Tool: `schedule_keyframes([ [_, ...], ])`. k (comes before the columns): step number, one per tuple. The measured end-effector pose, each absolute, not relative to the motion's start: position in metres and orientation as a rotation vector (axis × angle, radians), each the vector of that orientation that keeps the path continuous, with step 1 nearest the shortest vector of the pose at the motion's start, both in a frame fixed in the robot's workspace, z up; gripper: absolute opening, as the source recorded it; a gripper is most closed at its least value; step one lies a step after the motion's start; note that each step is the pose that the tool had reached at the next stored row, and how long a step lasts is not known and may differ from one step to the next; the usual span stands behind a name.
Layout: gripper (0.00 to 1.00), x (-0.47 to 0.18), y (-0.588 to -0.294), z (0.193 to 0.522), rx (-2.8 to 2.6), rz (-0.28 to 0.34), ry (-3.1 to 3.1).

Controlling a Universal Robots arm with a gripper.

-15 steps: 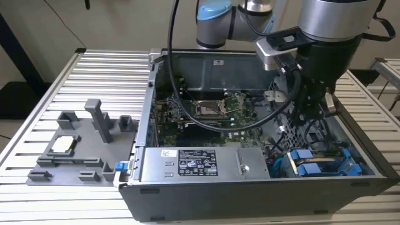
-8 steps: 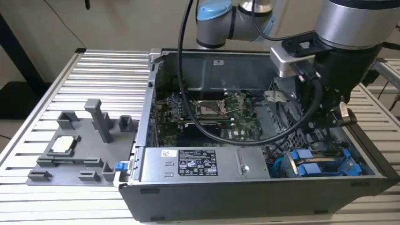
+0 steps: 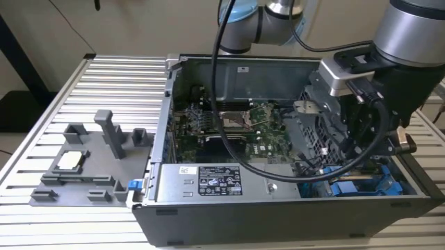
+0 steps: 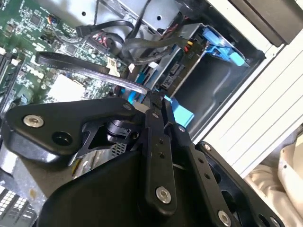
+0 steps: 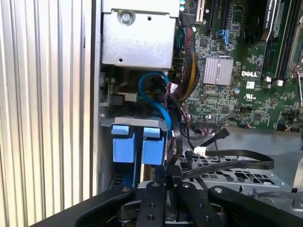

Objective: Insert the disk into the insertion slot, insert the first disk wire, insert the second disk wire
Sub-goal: 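Insert the second disk wire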

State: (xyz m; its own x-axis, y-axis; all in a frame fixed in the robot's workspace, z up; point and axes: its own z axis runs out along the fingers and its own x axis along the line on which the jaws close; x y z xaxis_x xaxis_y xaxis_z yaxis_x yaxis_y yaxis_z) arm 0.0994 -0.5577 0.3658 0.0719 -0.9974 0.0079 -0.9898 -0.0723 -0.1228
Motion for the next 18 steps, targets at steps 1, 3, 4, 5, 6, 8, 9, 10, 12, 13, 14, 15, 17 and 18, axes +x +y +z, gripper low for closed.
schedule_keyframes([
  [1,0.16,0.101,-0.560,0.366,-2.239,-0.132,2.082],
  [3,0.16,0.104,-0.566,0.366,-2.243,-0.124,2.086],
  [4,0.16,0.105,-0.568,0.366,-2.244,-0.120,2.088],
  [5,0.16,0.107,-0.570,0.366,-2.246,-0.116,2.089],
  [6,0.16,0.108,-0.571,0.366,-2.248,-0.113,2.091],
  [8,0.16,0.109,-0.572,0.365,-2.246,-0.109,2.090],
  [9,0.16,0.109,-0.572,0.365,-2.239,-0.094,2.084],
  [10,0.16,0.109,-0.572,0.365,-2.228,-0.074,2.076],
  [12,0.16,0.109,-0.572,0.365,-2.207,-0.035,2.060],
  [13,0.16,0.109,-0.573,0.365,-2.196,-0.016,2.052],
  [14,0.16,0.109,-0.573,0.365,-2.187,-0.001,2.046],
  [15,0.16,0.110,-0.575,0.365,-2.185,0.005,2.045],
  [17,0.16,0.114,-0.576,0.365,-2.194,0.026,2.055],
  [18,0.16,0.116,-0.577,0.365,-2.200,0.042,2.063],
])
